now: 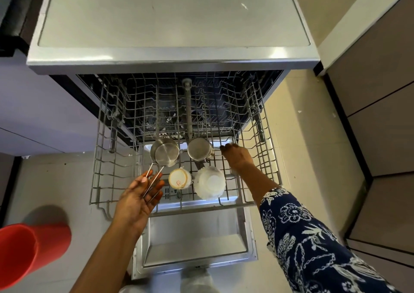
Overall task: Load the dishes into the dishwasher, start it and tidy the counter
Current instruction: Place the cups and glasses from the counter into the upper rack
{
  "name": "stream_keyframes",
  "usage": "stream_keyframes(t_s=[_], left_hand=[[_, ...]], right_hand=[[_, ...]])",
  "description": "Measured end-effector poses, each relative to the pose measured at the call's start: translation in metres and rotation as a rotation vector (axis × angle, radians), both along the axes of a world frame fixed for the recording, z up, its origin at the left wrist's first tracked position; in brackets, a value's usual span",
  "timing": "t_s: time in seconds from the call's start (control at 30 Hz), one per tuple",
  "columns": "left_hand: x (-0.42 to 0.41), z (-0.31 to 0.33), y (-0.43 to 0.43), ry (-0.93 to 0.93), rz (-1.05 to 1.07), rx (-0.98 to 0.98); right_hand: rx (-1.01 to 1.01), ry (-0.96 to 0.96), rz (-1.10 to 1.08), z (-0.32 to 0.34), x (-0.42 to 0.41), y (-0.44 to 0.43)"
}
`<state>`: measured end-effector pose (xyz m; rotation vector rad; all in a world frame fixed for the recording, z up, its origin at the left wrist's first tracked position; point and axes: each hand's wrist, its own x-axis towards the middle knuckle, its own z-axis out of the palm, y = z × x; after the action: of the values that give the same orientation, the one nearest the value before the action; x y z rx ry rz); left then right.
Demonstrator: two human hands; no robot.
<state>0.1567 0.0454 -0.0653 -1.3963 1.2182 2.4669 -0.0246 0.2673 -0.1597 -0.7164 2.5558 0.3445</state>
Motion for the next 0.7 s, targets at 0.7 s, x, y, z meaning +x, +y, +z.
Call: stream_keyframes(t_s=[0.7], left_hand=[[-0.006, -0.011, 0.007, 0.008, -0.015, 0.018]], right_hand=[[-0.418, 0.167, -0.539, 0.008, 0.003, 0.025]])
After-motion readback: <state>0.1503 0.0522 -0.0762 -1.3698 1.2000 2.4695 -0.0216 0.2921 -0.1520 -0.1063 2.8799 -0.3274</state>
